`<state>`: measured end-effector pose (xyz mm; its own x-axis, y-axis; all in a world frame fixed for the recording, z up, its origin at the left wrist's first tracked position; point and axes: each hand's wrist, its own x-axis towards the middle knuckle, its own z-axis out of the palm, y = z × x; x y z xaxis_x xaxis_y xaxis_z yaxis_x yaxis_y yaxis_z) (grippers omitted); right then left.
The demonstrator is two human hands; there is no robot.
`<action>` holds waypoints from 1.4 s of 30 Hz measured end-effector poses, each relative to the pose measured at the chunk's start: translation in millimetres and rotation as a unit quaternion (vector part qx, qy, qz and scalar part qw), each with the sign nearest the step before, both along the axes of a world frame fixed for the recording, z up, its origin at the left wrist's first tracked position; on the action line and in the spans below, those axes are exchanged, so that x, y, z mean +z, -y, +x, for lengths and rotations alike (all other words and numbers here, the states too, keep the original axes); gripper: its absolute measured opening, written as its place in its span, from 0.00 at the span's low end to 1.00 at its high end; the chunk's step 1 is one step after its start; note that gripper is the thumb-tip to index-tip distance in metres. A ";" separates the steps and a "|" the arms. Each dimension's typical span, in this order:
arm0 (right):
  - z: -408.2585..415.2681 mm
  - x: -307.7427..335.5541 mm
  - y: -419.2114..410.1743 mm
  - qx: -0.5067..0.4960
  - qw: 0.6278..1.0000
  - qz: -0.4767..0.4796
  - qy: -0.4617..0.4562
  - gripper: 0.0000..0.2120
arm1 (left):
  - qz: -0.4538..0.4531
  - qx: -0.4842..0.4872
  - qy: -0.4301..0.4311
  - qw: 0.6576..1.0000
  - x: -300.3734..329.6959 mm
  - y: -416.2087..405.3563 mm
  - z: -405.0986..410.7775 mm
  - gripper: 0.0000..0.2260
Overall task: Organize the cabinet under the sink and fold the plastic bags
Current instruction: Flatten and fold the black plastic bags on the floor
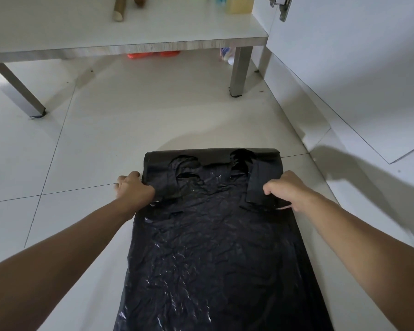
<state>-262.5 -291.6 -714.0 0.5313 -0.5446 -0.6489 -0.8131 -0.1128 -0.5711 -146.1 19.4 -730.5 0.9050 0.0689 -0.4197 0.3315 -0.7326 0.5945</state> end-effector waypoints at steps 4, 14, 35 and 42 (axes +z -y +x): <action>5.6 -6.2 5.9 -0.011 0.990 -0.139 0.019 0.25 | 0.008 0.006 -0.004 1.000 8.5 6.6 -7.9 0.26; 24.4 -16.9 14.6 0.050 0.963 -0.253 0.077 0.25 | -0.097 -0.005 -0.009 0.995 10.9 20.0 -9.6 0.18; 47.2 -5.0 6.2 0.048 0.979 -0.142 0.138 0.27 | -0.129 0.068 -0.022 0.989 -13.3 61.6 47.7 0.31; 48.7 -11.9 16.5 0.153 0.935 -0.304 0.100 0.19 | -0.008 -0.011 0.044 0.999 6.8 66.1 28.9 0.25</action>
<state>-213.8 -308.2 -725.9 0.8002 -0.5832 -0.1399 -0.5737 -0.6763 -0.4620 -117.2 -46.7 -723.7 0.9394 0.0419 -0.3402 0.2614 -0.7294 0.6322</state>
